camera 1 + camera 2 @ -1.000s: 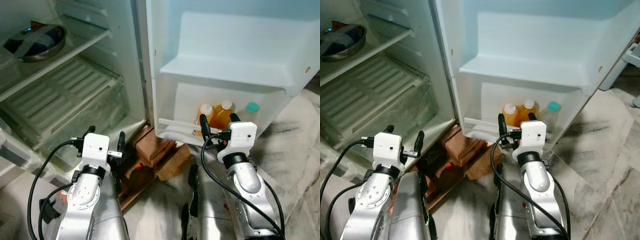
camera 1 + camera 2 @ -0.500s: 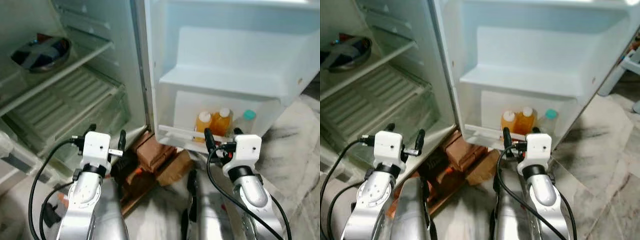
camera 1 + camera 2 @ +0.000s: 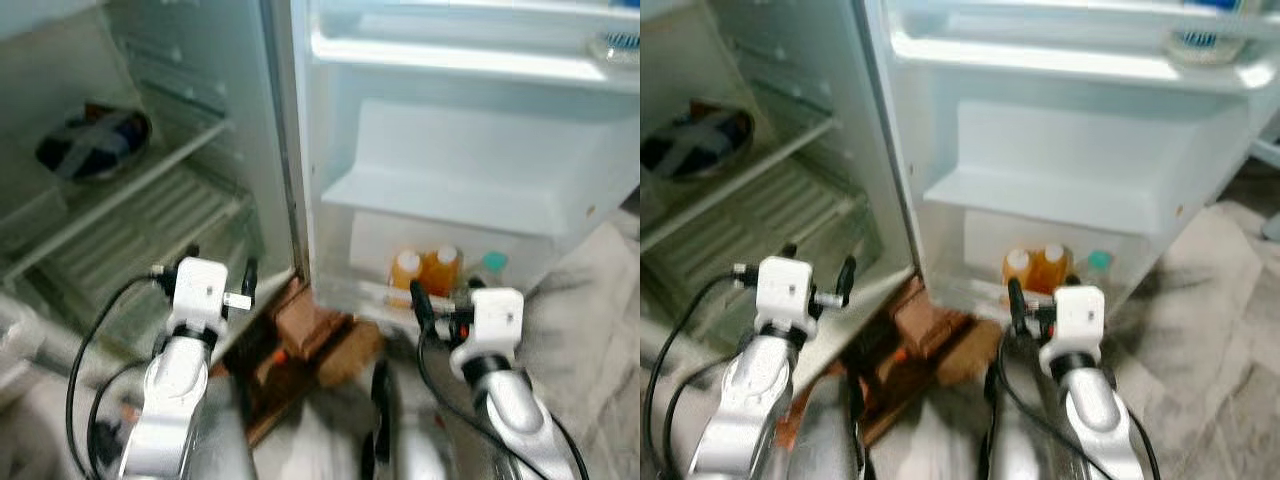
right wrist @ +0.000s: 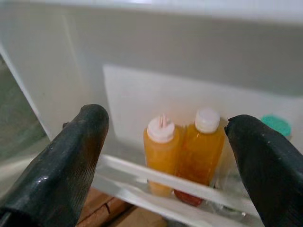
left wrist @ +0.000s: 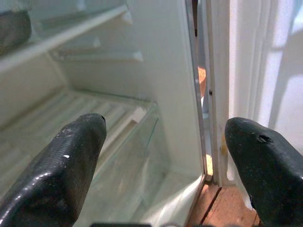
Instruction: Restocking fridge
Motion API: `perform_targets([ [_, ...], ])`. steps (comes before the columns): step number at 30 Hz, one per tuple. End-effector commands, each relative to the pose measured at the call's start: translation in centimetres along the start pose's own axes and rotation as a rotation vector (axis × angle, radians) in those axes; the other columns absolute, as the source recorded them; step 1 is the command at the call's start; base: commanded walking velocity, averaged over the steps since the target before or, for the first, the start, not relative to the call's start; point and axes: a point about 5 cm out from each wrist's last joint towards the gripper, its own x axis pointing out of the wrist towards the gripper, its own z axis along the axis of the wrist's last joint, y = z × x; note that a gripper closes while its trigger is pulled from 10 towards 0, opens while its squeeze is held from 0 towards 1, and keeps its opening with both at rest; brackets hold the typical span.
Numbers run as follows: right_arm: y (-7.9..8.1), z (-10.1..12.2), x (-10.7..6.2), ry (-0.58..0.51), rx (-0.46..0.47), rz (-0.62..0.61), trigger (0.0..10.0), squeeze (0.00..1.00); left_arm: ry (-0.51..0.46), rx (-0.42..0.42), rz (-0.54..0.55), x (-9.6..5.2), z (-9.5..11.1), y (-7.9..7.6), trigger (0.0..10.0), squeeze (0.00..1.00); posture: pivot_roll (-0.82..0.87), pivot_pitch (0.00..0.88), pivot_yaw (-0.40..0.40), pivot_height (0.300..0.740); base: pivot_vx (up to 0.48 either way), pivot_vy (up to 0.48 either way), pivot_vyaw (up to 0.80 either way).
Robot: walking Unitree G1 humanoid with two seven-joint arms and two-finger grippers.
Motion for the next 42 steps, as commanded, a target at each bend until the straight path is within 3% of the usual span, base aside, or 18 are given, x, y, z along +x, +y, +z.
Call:
perform_targets([
  [1,0.41,0.32,-0.08,0.001,0.0,0.022,10.0,0.0,0.008,0.014,-0.001,-0.17,-0.28,-0.08,10.0,0.0,0.06,0.051,0.012,0.649,0.0,0.0,0.0],
  [25,0.82,0.83,-0.05,-0.023,0.023,0.066,10.0,0.0,-0.002,0.015,-0.003,0.33,-0.18,-0.15,10.0,0.0,0.05,0.054,0.006,0.649,0.0,0.0,0.0],
  [42,0.94,0.5,0.3,-0.001,0.035,0.069,10.0,0.0,-0.011,0.016,-0.011,0.67,0.03,-0.35,10.0,0.0,0.06,0.047,0.004,0.724,0.0,0.0,0.0],
])
